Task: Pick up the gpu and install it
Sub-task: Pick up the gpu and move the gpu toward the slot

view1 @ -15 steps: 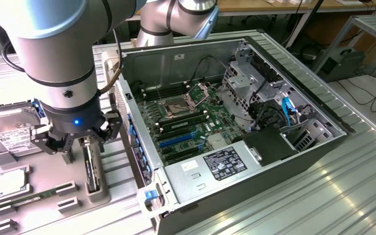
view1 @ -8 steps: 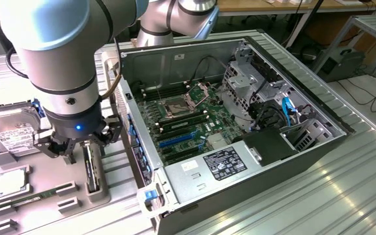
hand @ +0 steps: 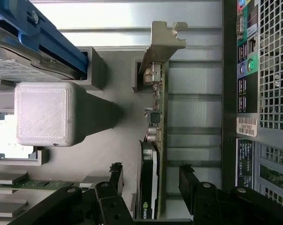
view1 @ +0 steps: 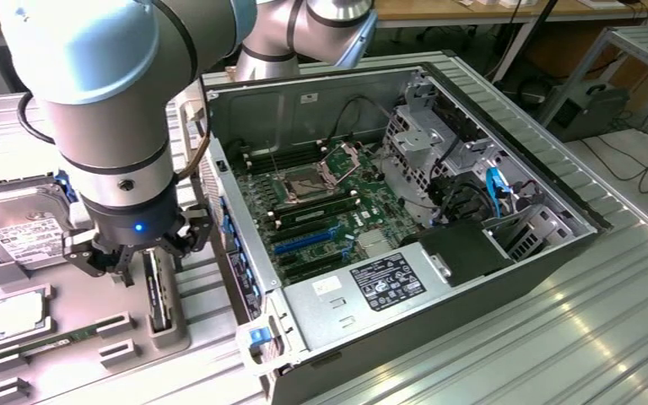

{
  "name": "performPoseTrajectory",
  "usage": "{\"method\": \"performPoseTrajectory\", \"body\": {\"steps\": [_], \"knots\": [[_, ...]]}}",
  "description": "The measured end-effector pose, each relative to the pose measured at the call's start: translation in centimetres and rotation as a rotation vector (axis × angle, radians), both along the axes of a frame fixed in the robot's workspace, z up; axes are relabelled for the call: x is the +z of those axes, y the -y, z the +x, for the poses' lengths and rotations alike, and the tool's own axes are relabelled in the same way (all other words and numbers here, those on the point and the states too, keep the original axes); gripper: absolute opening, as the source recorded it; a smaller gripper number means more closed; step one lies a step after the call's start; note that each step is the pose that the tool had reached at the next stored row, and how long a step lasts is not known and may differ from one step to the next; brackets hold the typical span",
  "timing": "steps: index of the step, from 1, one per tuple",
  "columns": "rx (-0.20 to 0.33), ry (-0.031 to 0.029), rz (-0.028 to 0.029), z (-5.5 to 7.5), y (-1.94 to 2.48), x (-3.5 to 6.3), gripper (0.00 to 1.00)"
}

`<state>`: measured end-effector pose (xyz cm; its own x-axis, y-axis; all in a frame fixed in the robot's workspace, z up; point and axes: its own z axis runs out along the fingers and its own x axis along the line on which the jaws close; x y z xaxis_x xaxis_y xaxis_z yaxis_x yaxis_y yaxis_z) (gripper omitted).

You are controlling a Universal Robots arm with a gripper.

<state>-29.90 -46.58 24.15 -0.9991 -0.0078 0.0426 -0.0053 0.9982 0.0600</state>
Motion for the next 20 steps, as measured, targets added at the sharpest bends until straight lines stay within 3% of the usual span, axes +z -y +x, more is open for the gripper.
{"method": "performPoseTrajectory", "body": {"steps": [8,17,19,20], "knots": [[-0.001,-0.0027,0.0001,0.0,0.04,-1.24,0.6],[-0.001,-0.0031,0.0001,0.0,0.04,-1.32,0.6],[-0.001,-0.0031,0.0001,0.0,0.04,-1.32,0.58],[-0.001,-0.0031,0.0001,0.0,0.04,-1.32,0.51]]}}
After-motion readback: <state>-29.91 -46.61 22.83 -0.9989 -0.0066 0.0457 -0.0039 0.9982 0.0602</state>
